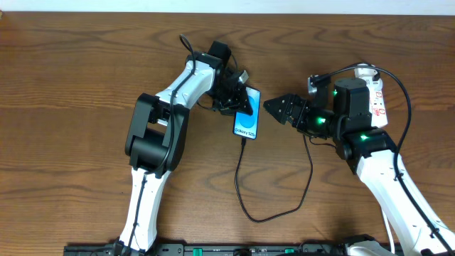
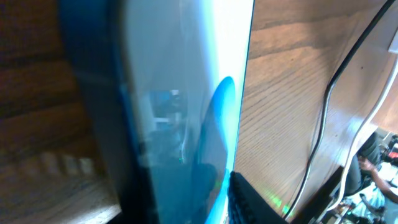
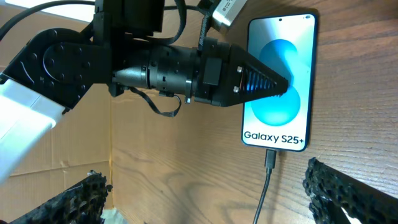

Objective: Plug charger to phone and switch on socket
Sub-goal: 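Open the left gripper and lift it away from the phone, then release the cable and move the right gripper to the power strip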

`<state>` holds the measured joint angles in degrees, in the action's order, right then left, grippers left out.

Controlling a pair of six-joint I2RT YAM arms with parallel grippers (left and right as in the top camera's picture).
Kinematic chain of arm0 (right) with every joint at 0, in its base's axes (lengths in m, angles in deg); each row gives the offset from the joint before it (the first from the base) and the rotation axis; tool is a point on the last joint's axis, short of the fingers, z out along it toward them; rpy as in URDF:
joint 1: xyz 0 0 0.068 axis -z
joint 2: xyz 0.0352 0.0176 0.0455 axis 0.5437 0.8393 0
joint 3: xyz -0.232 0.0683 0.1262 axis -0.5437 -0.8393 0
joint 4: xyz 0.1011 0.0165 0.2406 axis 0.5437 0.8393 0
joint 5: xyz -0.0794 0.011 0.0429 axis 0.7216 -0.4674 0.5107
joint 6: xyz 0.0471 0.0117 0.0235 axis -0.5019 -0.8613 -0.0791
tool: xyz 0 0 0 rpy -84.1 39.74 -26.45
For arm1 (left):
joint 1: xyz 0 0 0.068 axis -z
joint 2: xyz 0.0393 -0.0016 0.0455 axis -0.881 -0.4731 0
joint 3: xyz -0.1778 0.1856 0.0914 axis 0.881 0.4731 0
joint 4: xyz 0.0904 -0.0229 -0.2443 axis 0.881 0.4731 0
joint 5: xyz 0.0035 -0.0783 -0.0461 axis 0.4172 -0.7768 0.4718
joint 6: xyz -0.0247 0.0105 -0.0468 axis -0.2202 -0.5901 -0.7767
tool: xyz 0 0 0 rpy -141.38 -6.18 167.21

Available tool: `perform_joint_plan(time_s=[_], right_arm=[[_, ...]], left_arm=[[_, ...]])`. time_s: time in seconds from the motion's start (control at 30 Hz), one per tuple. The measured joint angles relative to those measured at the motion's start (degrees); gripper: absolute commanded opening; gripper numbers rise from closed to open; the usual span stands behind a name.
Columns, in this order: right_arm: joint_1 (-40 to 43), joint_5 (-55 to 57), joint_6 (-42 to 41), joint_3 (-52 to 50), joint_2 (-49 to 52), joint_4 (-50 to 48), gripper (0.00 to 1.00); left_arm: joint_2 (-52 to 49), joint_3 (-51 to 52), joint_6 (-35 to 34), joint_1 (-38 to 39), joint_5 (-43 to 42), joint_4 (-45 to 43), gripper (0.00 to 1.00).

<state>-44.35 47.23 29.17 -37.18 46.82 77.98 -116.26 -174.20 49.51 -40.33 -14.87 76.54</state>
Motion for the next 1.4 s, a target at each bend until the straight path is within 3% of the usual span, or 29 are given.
perform_joint_plan(time_s=[0.13, 0.2, 0.4, 0.43, 0.47, 0.87, 1.1, 1.2, 1.4], right_arm=[[0.00, 0.02, 0.15, 0.00, 0.00, 0.37, 0.99], [0.00, 0.17, 0.20, 0.00, 0.00, 1.01, 0.99], [0.00, 1.70, 0.57, 0.00, 0.00, 3.08, 0.99], [0.00, 1.97, 0.66, 0.00, 0.00, 3.23, 0.99], [0.00, 2.12, 0.68, 0.00, 0.00, 3.48, 0.99], [0.00, 5.55, 2.40, 0.00, 0.00, 9.01, 0.99], [0.00, 7.06, 4.57, 0.00, 0.00, 11.02, 0.99], [0.00, 7.78, 4.81, 0.00, 0.00, 11.39, 0.99], [0.74, 9.35, 7.39, 0.00, 0.00, 13.57, 0.99]], left_arm=[[0.00, 0.00, 0.00, 0.02, -0.37, -0.02, 0.49], [0.02, -0.07, 0.07, 0.02, -0.39, 0.04, 0.63], [0.72, -0.90, 0.02, 0.17, 1.40, 1.31, 0.78], [0.85, -0.92, -0.11, 0.17, 1.55, 1.49, 0.91], [1.07, -0.96, 0.02, 0.15, 2.40, 1.60, 0.93], [2.36, -1.64, 0.07, 0.11, 10.25, 4.68, 0.94], [5.05, -0.37, 0.07, -2.89, 19.65, 6.47, 0.94], [9.57, 0.55, 0.07, -5.07, 23.08, 7.02, 0.94], [29.00, 0.31, 0.07, -9.77, 30.25, 7.63, 0.94]])
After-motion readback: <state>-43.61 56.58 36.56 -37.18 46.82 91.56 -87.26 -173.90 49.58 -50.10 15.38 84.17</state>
